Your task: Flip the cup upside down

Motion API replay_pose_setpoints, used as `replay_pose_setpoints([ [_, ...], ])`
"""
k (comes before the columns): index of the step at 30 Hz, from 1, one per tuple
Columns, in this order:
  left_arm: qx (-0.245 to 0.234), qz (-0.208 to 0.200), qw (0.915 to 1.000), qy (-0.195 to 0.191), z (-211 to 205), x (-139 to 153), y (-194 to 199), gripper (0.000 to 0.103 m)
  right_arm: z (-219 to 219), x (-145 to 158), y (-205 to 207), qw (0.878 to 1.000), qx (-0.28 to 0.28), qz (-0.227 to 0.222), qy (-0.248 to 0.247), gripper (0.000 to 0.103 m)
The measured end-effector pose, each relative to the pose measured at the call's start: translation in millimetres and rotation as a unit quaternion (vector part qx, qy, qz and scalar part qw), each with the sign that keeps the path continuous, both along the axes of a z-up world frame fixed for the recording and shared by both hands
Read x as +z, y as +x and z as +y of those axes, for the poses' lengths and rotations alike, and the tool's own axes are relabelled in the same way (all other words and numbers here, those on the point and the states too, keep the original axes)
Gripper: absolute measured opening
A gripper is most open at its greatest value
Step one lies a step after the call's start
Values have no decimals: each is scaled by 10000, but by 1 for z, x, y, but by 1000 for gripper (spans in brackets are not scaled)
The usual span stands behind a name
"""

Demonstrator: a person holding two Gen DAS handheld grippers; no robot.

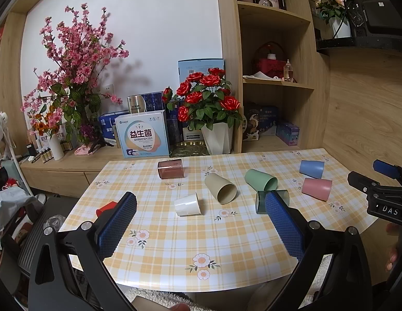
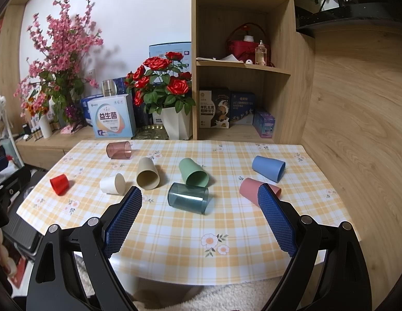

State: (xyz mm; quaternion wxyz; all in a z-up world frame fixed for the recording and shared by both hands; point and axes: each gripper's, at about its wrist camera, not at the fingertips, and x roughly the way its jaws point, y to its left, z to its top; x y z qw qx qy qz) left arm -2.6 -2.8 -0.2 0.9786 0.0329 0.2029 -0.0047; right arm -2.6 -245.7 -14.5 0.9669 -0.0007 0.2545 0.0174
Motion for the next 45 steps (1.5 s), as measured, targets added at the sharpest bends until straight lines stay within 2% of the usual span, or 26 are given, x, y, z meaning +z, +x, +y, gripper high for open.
replay_pose_setpoints([
  [10,-237,172,9995,-144,-4,-13,1,97,-5,-3,8,9999,-17,13,133,88],
  [14,-106,275,9995,-88,9,-20,11,97,-17,-10,27,9994,-13,104,316,88],
  [21,486,933,9944,-107,63,-42,49,97,-35,-33,70,9977,53,399,549,88],
  [26,847,1220,9881,-392,96,-55,72,97,-44,-56,104,9946,40,700,759,88],
  [29,957,1355,9853,-416,102,-62,91,97,-43,-68,118,9935,69,880,720,88],
  [35,957,1732,9774,-748,106,-76,139,93,-38,-93,135,9912,87,1197,561,88],
  [37,952,1937,9718,-946,109,-81,160,86,-39,-101,141,9897,80,1296,602,88],
  [41,1029,2291,9531,-1690,120,-89,209,82,-44,-111,152,9884,39,1395,607,88],
  [43,1121,2451,9358,-2275,128,-93,246,81,-46,-115,159,9879,17,1436,588,88],
  [45,1251,2608,9194,-2665,131,-99,277,81,-48,-119,166,9872,-4,1489,578,88],
])
